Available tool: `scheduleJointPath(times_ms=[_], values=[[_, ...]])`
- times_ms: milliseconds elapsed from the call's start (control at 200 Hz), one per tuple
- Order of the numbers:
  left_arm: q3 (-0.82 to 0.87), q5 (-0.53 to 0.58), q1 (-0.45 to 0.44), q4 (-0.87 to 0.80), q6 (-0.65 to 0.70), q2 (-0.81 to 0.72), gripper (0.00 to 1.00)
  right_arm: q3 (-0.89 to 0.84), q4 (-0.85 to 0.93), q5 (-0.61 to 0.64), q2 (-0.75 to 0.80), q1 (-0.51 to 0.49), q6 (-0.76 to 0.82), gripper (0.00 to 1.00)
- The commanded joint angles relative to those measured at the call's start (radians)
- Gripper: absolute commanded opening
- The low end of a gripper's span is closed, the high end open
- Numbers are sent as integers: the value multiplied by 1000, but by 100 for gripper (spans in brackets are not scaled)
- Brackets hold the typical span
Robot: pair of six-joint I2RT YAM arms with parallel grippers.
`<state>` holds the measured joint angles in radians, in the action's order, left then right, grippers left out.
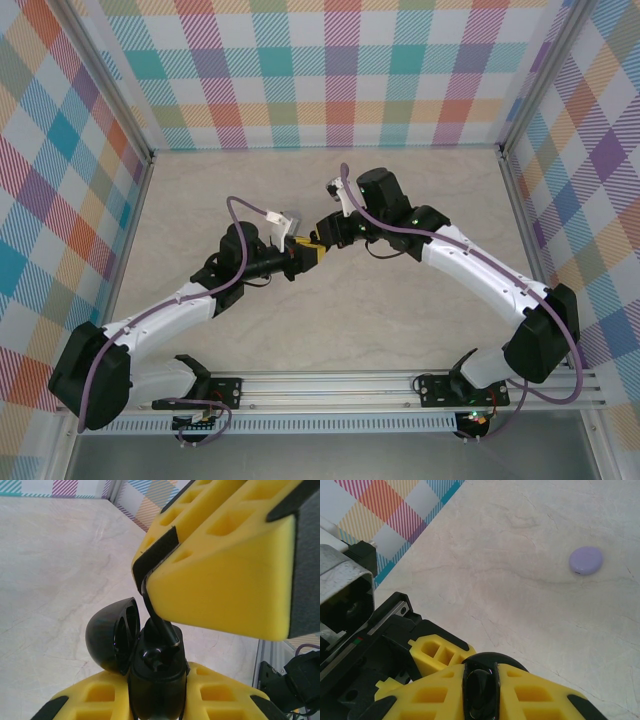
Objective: Insert the wireless bluetooth earbuds into the charging case
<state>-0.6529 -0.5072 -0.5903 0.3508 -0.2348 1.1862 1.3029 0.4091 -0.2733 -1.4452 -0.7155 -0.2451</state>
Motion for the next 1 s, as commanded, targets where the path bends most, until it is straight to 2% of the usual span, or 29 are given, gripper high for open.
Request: scheduleJointPath(times_ms=[0,995], values=[[-28,0,7,35,-12,-34,0,7,6,-1,-10,-8,27,21],[-33,39,7,31,-17,-52,0,21,71,1,-13,-28,66,20]])
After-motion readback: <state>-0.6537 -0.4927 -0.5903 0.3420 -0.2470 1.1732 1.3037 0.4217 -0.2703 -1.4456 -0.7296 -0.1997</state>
